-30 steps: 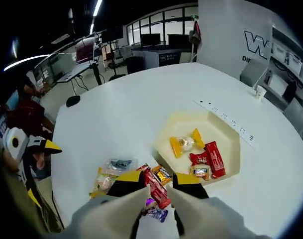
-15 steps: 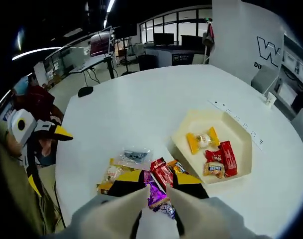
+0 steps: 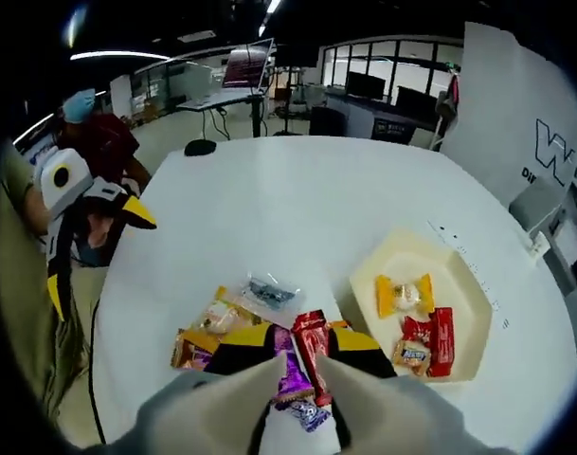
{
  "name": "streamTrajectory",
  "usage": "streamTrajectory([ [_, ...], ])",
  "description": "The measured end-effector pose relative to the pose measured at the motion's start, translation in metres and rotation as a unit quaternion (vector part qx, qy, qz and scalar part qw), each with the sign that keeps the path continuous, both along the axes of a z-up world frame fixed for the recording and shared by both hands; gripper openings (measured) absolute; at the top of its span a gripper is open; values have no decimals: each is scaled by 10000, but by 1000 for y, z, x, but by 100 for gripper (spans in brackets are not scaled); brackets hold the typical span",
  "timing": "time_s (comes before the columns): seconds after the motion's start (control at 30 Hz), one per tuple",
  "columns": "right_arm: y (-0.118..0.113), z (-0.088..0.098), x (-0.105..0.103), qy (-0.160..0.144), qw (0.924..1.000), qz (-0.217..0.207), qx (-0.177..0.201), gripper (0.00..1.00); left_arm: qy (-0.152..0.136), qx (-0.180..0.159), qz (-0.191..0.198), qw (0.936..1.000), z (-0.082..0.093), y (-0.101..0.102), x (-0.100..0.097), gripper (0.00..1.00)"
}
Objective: Place the target food into the container with the food tongs after gripping and lifting it, then release it inside without dropping or visibly crushing the food.
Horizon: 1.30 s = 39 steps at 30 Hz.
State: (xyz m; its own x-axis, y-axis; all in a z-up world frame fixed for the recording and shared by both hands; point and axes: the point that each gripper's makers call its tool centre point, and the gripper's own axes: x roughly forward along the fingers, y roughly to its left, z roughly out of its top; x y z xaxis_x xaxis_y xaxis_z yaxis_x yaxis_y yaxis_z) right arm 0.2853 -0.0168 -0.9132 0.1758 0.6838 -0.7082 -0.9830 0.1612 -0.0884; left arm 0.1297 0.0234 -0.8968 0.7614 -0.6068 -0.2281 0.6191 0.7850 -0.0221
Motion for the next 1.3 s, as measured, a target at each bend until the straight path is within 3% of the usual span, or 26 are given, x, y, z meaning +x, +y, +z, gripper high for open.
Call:
streamTrajectory([
  [0.13,3,-4,-2,-116,9992,385,26,18,-3,-5,4,10000,0,0,0,88],
  [0.73,8,-13,-1,-228,9950,971,68,19,20,0,52,10000,-2,5,2,88],
  [1.3,12,-23,9,-269,9943,1030,-63,21,38,14,73,10000,-3,9,4,88],
])
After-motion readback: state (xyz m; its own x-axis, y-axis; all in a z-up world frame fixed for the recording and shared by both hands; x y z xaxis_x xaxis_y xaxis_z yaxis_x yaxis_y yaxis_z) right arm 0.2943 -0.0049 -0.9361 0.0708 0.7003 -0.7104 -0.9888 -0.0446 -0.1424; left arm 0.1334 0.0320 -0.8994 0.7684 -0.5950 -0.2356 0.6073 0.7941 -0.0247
